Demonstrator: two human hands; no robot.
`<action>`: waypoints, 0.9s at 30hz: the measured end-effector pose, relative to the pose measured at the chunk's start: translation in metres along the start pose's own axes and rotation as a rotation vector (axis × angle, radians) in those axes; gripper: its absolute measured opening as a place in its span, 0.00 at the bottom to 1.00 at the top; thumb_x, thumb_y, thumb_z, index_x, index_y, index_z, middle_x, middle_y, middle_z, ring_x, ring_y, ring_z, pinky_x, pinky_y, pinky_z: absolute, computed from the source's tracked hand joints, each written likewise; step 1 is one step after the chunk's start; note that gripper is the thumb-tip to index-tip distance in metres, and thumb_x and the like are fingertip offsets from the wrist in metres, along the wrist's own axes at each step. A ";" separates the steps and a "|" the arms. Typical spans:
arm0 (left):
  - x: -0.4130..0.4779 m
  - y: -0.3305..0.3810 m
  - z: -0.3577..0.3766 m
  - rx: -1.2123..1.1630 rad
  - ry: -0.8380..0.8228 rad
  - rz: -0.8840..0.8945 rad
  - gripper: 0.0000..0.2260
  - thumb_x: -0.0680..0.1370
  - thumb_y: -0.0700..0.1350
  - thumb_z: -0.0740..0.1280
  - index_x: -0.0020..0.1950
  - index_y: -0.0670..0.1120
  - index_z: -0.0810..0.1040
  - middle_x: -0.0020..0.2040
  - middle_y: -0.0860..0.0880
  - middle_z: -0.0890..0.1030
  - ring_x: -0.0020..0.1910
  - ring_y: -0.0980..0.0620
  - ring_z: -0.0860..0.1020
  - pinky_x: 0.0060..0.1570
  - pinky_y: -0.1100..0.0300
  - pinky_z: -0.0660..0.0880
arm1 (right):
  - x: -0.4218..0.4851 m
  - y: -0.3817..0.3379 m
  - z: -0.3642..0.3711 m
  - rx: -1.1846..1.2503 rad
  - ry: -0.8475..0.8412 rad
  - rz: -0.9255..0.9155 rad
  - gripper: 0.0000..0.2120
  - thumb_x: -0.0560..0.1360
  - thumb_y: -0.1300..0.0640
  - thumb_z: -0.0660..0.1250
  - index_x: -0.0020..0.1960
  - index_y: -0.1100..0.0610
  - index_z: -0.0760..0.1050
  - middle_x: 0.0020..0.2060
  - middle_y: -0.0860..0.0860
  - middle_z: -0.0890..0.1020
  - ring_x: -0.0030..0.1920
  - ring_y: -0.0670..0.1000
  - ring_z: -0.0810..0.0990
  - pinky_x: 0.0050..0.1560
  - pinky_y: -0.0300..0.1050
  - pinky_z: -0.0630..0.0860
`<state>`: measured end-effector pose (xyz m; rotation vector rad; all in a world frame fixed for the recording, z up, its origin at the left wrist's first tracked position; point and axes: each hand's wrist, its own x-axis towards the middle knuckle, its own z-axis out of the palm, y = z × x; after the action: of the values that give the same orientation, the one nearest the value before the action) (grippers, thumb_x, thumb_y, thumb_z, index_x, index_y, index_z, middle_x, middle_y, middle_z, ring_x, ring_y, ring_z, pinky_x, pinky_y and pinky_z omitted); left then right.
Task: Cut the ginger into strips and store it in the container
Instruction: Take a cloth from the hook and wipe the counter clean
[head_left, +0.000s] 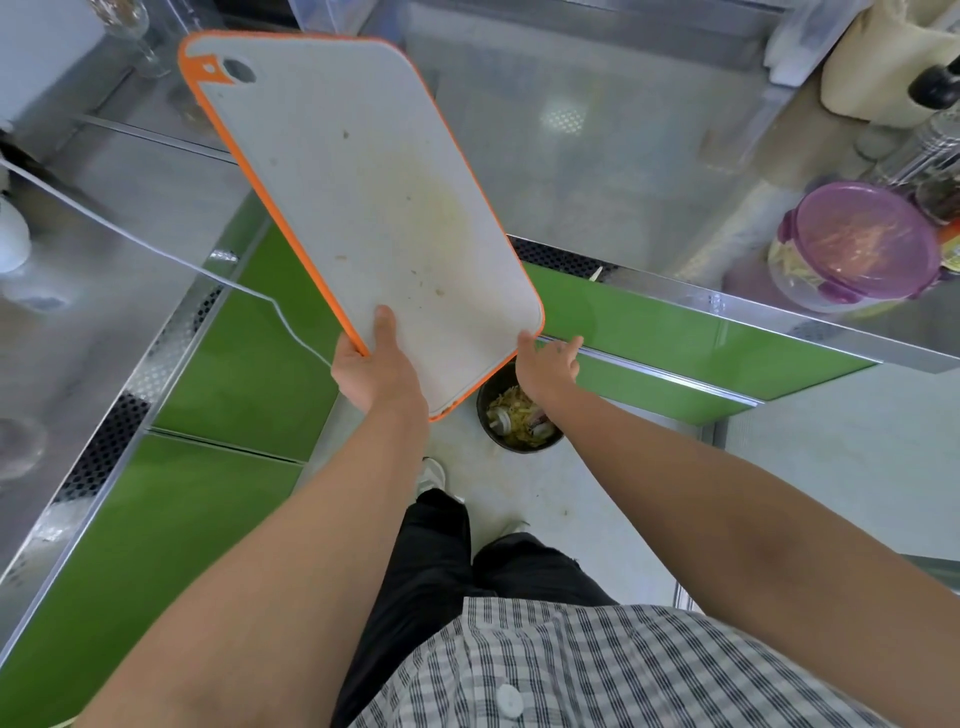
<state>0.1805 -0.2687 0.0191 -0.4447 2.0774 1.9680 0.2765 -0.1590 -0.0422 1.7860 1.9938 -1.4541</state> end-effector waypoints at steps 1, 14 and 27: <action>0.000 0.000 -0.002 0.009 0.001 0.002 0.04 0.75 0.51 0.71 0.40 0.54 0.79 0.35 0.59 0.81 0.34 0.61 0.80 0.36 0.65 0.75 | 0.000 0.001 -0.002 0.005 0.006 -0.008 0.31 0.81 0.45 0.49 0.77 0.61 0.47 0.77 0.59 0.47 0.76 0.61 0.46 0.73 0.57 0.48; -0.016 0.005 0.022 0.019 -0.110 -0.095 0.06 0.75 0.51 0.72 0.45 0.50 0.79 0.38 0.57 0.80 0.35 0.59 0.78 0.33 0.67 0.72 | 0.000 0.007 -0.048 0.987 -0.175 0.170 0.15 0.80 0.52 0.63 0.63 0.58 0.70 0.55 0.54 0.79 0.49 0.54 0.80 0.41 0.46 0.78; 0.018 0.020 0.140 0.243 -0.386 -0.213 0.21 0.79 0.51 0.64 0.66 0.39 0.71 0.63 0.38 0.75 0.47 0.49 0.69 0.47 0.56 0.69 | 0.056 -0.018 -0.109 1.399 0.111 -0.001 0.04 0.80 0.59 0.61 0.52 0.52 0.72 0.45 0.49 0.80 0.42 0.47 0.79 0.34 0.38 0.80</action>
<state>0.1523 -0.1291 0.0223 -0.2055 1.8988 1.5168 0.2982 -0.0421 -0.0079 2.1165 0.8221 -3.1812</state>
